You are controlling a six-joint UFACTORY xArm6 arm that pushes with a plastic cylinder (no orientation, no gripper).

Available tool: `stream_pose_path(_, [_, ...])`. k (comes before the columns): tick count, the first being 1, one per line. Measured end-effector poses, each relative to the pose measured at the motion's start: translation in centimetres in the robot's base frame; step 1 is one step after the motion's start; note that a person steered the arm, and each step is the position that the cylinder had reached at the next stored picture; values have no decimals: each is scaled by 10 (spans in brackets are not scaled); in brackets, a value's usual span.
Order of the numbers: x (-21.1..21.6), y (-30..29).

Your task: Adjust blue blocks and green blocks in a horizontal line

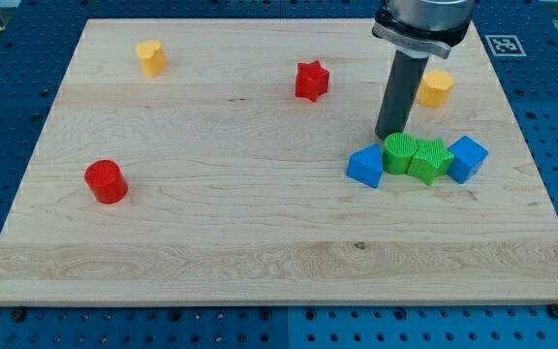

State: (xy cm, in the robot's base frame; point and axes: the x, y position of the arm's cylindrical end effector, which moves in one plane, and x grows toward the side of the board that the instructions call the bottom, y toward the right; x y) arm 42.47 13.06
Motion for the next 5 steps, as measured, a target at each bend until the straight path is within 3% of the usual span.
stream_pose_path(3, [16, 0])
stream_pose_path(5, [-7, 6])
